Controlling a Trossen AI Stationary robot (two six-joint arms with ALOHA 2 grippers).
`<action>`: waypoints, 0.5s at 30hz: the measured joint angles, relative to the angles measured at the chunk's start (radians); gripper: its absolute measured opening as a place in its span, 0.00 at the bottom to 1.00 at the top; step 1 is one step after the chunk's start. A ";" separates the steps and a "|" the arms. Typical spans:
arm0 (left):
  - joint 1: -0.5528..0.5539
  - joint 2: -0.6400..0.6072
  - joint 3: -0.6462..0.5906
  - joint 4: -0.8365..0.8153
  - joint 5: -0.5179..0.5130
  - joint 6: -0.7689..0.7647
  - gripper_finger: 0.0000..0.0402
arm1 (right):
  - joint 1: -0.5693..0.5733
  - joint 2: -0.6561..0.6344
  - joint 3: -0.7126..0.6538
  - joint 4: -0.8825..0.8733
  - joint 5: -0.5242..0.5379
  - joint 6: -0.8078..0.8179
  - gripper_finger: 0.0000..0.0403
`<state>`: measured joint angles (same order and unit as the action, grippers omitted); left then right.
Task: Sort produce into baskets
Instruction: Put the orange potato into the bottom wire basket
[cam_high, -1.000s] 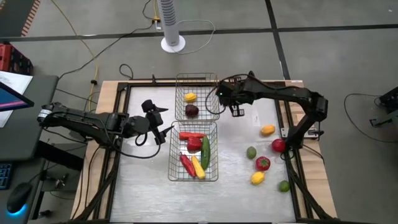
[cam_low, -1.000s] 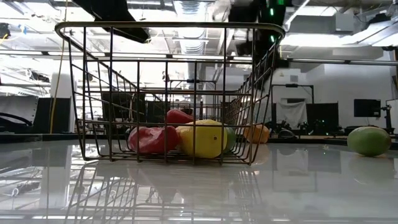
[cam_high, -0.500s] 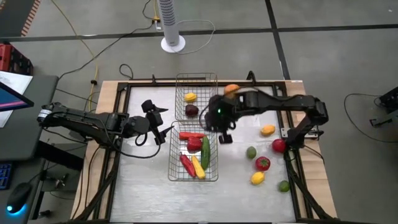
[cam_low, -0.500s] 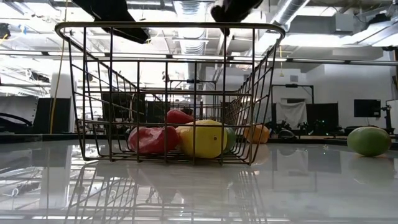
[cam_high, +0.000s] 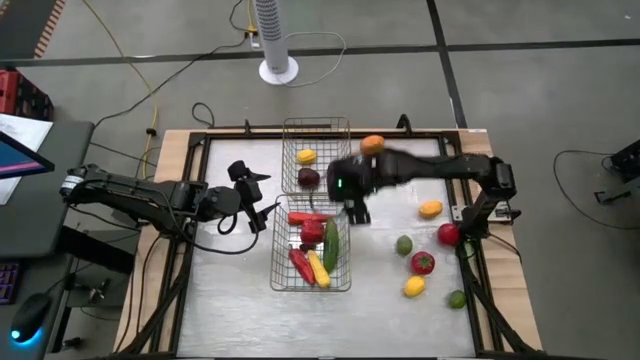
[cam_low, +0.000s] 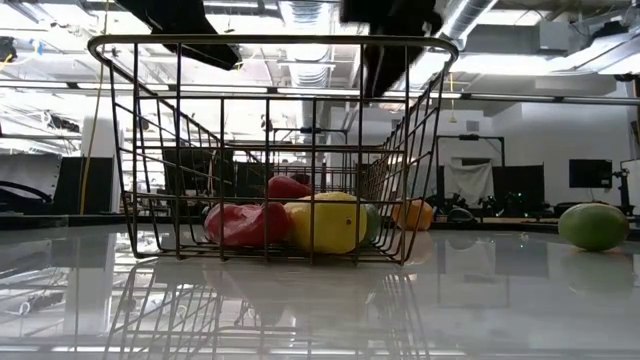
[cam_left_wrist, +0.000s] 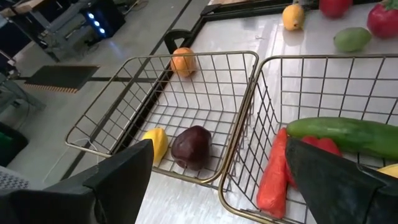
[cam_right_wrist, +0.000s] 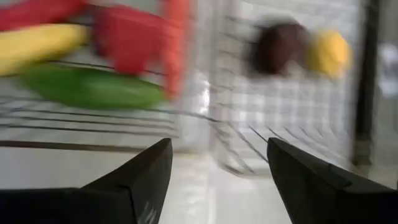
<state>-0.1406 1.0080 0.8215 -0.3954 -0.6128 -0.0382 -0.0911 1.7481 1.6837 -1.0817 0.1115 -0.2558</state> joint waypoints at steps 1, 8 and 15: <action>0.000 0.000 0.000 -0.001 0.000 -0.001 0.88 | -0.041 -0.005 -0.011 0.004 0.000 0.006 0.72; 0.000 0.000 0.000 -0.024 0.005 -0.010 0.88 | -0.326 -0.040 -0.151 0.171 0.053 -0.031 0.72; 0.000 0.000 0.000 -0.043 0.005 -0.033 0.88 | -0.603 -0.034 -0.306 0.359 -0.093 -0.114 0.74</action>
<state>-0.1406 1.0080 0.8215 -0.4384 -0.6079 -0.0715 -0.6946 1.7145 1.3773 -0.7225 0.0190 -0.3697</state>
